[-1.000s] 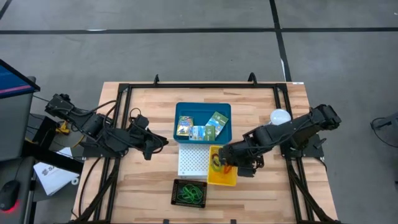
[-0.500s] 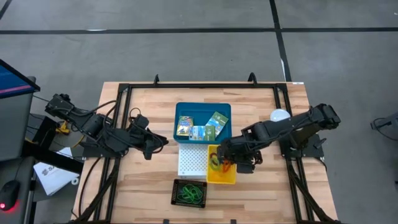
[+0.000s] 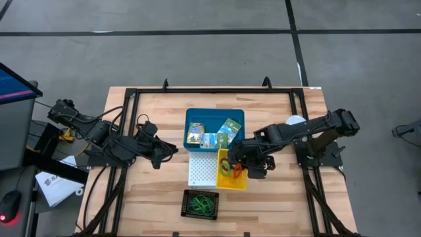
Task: Pick & Place Office Desk Supplies
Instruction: Put the yellow bin on the shelf
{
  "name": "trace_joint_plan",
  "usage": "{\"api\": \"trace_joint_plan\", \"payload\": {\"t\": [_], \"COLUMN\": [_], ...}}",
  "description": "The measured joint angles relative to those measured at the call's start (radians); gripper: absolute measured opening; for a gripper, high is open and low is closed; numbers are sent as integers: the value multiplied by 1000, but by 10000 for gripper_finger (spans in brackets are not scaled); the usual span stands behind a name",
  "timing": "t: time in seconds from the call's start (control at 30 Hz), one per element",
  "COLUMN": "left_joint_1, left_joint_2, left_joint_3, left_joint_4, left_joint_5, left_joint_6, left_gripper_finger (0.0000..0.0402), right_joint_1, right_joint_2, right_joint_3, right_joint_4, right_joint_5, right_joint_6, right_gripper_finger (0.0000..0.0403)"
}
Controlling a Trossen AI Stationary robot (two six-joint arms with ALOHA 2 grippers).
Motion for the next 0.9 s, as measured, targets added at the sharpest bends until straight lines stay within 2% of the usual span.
{"api": "trace_joint_plan", "payload": {"t": [0.37, 0.9], "left_joint_1": [0, 0], "left_joint_2": [0, 0], "left_joint_3": [0, 0], "left_joint_4": [-21, -29], "left_joint_5": [0, 0], "left_joint_6": [0, 8], "left_gripper_finger": [106, 106], "right_joint_1": [1, 1], "right_joint_2": [0, 0], "right_joint_3": [0, 0], "right_joint_4": [59, 61], "right_joint_5": [-19, -17], "right_joint_6": [35, 82], "right_gripper_finger": [35, 40]}}
